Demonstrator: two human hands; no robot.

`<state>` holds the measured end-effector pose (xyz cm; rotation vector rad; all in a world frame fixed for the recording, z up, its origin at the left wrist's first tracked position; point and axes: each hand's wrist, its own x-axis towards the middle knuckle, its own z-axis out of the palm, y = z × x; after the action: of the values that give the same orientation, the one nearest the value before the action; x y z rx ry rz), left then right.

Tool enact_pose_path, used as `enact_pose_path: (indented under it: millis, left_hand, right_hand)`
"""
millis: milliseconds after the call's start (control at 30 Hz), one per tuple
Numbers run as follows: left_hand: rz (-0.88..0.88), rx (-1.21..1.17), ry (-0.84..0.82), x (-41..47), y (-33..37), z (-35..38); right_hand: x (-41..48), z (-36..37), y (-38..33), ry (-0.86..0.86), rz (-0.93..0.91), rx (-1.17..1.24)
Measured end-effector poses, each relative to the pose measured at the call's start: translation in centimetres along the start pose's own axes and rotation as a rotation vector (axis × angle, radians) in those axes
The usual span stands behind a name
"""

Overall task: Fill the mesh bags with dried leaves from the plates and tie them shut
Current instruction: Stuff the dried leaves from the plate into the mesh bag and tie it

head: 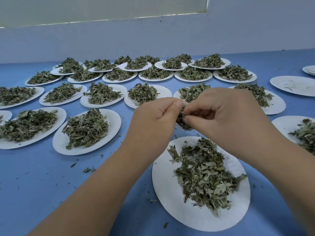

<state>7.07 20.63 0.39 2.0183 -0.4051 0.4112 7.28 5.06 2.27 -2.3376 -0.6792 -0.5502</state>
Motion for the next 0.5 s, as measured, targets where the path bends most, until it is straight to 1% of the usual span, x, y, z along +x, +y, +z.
enact_pose_path:
  millis: [67, 200, 333, 433, 500]
  left_hand:
    - [0.004, -0.03, -0.022, -0.09, 0.09, 0.1]
    - [-0.011, -0.106, -0.037, -0.18, 0.19, 0.19]
    - [-0.045, -0.142, -0.005, -0.11, 0.17, 0.08]
    - [-0.076, -0.234, 0.022, 0.04, 0.16, -0.14]
    - [-0.088, -0.282, 0.027, 0.08, 0.2, -0.27]
  right_hand:
    - [-0.06, 0.36, -0.08, 0.017, 0.017, -0.041]
    - [-0.3, 0.87, -0.3, 0.086, 0.091, -0.032]
    - [-0.36, 0.46, -0.23, 0.101, -0.009, -0.018]
    - [-0.34, 0.14, -0.26, 0.086, -0.118, -0.038]
    - [-0.36, 0.26, -0.39, 0.098, -0.126, -0.021]
